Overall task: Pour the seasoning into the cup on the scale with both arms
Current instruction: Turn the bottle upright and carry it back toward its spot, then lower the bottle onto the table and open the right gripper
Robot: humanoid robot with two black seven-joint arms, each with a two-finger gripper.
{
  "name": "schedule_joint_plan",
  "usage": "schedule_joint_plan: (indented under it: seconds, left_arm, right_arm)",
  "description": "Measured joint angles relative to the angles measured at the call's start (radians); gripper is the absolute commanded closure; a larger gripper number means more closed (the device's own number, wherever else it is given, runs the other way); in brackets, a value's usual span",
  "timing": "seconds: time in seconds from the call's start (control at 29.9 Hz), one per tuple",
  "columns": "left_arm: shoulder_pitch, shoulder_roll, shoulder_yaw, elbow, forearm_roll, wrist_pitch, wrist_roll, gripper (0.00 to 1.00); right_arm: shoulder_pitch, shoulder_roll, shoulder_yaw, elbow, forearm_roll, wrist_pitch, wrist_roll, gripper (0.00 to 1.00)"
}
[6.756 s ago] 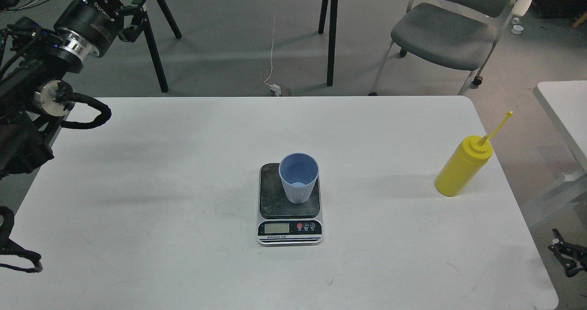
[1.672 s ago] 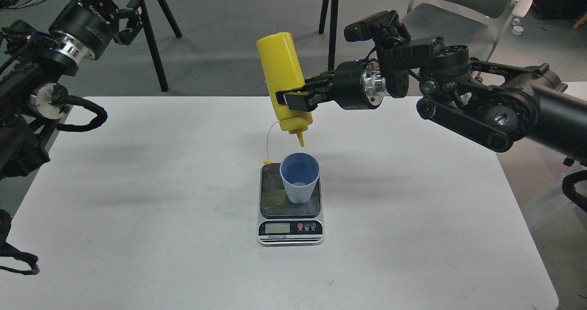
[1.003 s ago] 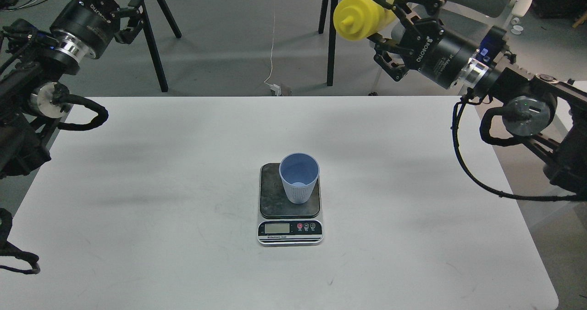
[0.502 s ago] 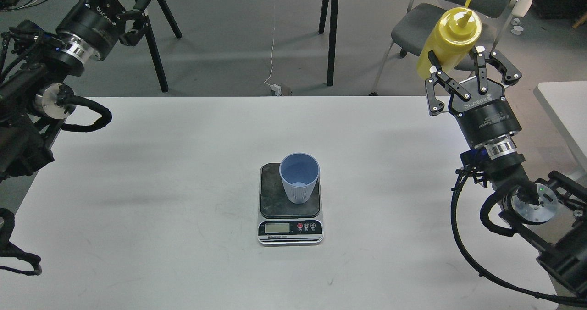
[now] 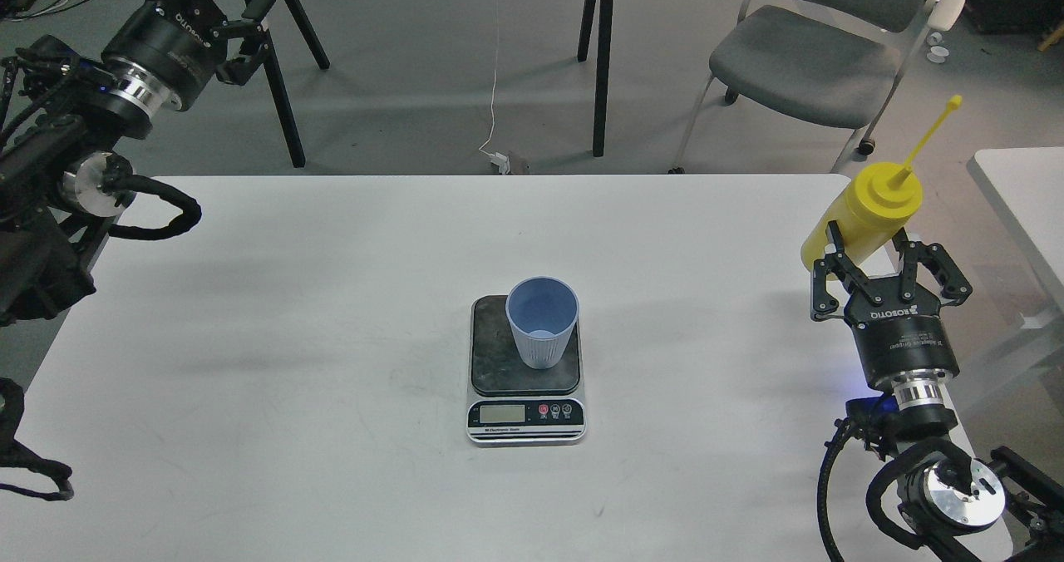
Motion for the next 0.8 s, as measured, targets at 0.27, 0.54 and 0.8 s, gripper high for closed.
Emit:
schedule_joint_plan:
  seconds: [0.27, 0.54, 0.8]
  left_arm:
    - [0.0, 0.0, 0.001, 0.0, 0.006, 0.0, 0.0, 0.06]
    - [-0.018, 0.009, 0.002, 0.001, 0.017, 0.0, 0.0, 0.06]
    - [-0.026, -0.004, 0.011, 0.008, 0.018, 0.0, 0.0, 0.06]
  right_arm:
    - [0.05, 0.111, -0.012, -0.209, -0.015, 0.0, -0.011, 0.42]
    - [0.07, 0.188, -0.034, -0.305, -0.028, 0.0, -0.014, 0.41]
    - [0.069, 0.198, -0.037, -0.325, -0.039, 0.0, -0.012, 0.36]
